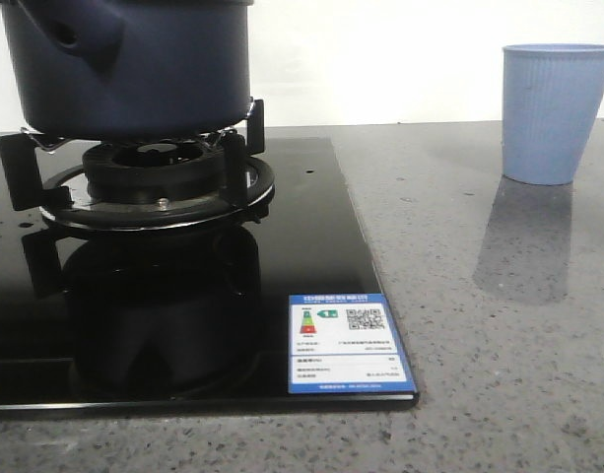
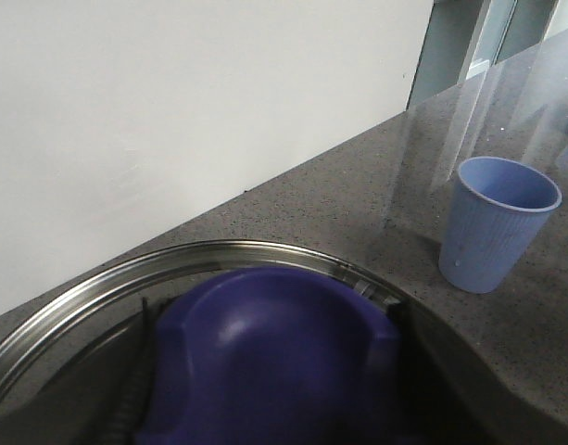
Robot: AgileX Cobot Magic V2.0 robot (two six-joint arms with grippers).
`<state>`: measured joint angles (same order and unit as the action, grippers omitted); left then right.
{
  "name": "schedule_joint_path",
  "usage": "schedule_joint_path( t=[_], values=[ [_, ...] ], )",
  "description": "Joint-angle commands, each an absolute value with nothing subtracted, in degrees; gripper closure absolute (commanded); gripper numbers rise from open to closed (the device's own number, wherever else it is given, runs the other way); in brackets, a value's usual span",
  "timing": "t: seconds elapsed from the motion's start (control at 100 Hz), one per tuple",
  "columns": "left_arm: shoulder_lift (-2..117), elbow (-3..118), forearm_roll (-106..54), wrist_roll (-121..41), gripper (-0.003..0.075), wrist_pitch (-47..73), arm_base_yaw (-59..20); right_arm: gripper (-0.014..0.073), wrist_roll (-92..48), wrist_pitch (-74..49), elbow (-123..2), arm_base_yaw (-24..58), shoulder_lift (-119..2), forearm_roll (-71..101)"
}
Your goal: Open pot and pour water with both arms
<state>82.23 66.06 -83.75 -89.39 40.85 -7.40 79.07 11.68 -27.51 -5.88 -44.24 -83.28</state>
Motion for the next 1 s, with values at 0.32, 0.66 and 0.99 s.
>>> schedule_joint_path(
  t=[0.32, 0.66, 0.99],
  values=[
    [80.4, 67.9, -88.4, -91.3, 0.0404, 40.9, -9.0, -0.0042, 79.7, 12.8, -29.0, -6.2, -43.9, -82.7],
    [82.2, 67.9, -88.4, -91.3, 0.0404, 41.8, -9.4, -0.0042, 80.0, 13.3, -29.0, -6.2, -43.9, -82.7],
    [82.2, 67.9, -87.1, -91.3, 0.0363, 41.8, -9.4, -0.0042, 80.0, 13.5, -29.0, -6.2, -43.9, -82.7]
  ],
)
